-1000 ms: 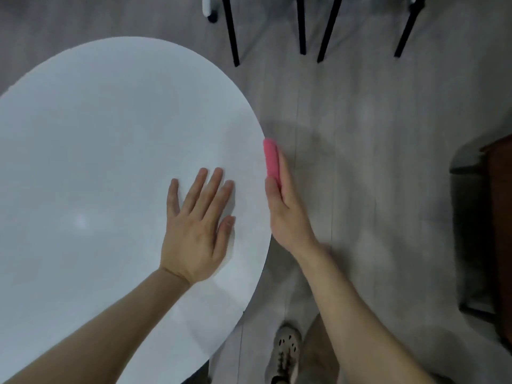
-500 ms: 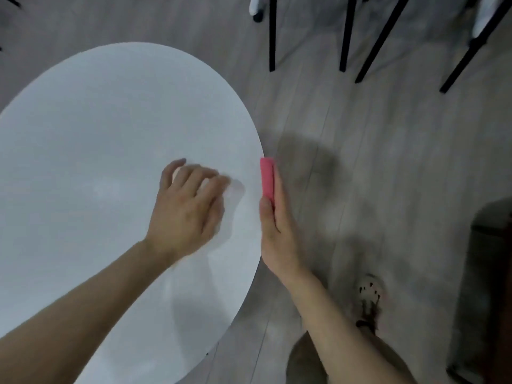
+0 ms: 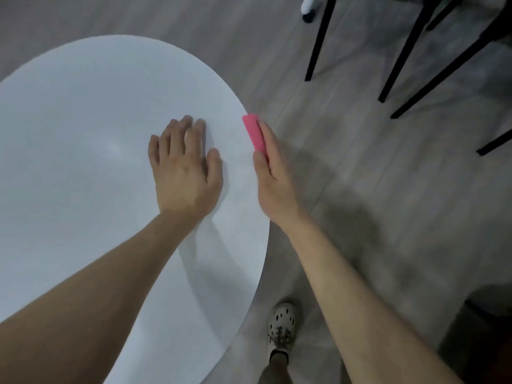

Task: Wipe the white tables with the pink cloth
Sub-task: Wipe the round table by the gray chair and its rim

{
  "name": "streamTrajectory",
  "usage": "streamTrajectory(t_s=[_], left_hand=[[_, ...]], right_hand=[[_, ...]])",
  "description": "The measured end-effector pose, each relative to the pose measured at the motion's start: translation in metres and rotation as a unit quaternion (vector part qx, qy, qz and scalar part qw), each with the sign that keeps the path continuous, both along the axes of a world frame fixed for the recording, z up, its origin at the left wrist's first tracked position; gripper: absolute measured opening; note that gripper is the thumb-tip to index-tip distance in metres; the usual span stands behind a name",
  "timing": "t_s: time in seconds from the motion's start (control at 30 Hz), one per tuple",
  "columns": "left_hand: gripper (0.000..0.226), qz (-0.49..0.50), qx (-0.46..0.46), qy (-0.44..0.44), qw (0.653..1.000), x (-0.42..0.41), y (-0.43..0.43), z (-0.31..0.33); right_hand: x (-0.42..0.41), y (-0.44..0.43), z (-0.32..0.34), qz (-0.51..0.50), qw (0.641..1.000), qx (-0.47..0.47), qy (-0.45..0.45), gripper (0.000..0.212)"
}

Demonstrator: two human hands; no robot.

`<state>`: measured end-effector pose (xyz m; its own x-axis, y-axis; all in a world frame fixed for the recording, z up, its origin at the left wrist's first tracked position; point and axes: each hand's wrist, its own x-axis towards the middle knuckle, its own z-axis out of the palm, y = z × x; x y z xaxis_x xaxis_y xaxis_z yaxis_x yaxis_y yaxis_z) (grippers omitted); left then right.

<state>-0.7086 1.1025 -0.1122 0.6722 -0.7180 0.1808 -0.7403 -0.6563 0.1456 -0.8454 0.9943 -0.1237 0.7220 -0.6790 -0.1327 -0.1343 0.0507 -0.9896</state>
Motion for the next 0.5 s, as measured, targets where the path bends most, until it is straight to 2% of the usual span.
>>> streamTrajectory(t_s=[0.1,0.17,0.27,0.4,0.5], left_hand=[[0.055,0.003,0.000,0.003,1.000,-0.002,0.004,0.000],[0.056,0.005,-0.002,0.003,1.000,-0.001,0.004,-0.002],[0.057,0.004,-0.002,-0.006,1.000,-0.001,0.005,-0.005],[0.057,0.002,-0.013,-0.014,1.000,0.001,0.005,-0.006],[0.056,0.006,-0.014,-0.014,1.000,-0.001,0.004,-0.006]], right_hand=[[-0.059,0.058,0.008,0.006,1.000,0.009,-0.005,0.059],[-0.066,0.053,0.008,0.030,0.999,0.025,0.004,0.060],[0.001,-0.021,0.010,0.084,0.995,0.037,0.045,0.057],[0.110,-0.102,0.008,0.177,0.981,-0.041,0.073,0.055],[0.091,-0.086,0.010,0.174,0.982,-0.043,0.063,0.055]])
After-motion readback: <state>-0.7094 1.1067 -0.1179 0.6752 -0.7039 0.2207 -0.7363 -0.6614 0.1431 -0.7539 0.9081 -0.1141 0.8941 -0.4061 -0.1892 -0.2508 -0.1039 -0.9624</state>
